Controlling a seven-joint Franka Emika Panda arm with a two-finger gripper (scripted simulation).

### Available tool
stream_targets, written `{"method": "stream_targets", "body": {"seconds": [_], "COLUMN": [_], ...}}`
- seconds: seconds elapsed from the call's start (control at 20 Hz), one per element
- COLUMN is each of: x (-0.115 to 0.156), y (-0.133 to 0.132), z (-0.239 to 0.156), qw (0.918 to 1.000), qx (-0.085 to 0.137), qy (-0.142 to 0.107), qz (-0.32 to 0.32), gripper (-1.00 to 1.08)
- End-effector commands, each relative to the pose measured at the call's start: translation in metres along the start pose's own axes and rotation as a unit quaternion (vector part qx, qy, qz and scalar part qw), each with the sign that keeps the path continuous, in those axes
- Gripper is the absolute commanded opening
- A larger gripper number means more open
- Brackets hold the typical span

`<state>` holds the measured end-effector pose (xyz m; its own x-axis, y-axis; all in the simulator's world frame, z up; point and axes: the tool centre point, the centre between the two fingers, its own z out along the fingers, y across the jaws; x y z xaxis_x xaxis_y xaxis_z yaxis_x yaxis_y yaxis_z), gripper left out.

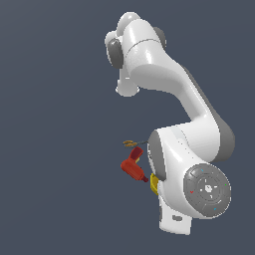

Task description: Pick up a designated object from a clutter of objects.

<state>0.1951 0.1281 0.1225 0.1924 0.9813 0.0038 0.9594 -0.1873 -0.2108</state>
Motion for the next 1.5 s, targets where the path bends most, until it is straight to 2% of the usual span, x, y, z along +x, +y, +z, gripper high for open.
{"method": "stream_targets", "body": {"seconds": [0.0, 0.45, 0.85, 1.45], "x": [0.003, 0.008, 0.008, 0.008], "y": [0.003, 0.008, 0.008, 0.007], "z": [0.008, 0.025, 0.029, 0.054], "qw": [0.9997, 0.9979, 0.9979, 0.9978], "qx": [0.003, 0.009, 0.009, 0.009], "qy": [0.002, 0.006, 0.006, 0.007], "qz": [-0.022, -0.063, -0.064, -0.066], "gripper": [0.28, 0.28, 0.28, 0.28]}}
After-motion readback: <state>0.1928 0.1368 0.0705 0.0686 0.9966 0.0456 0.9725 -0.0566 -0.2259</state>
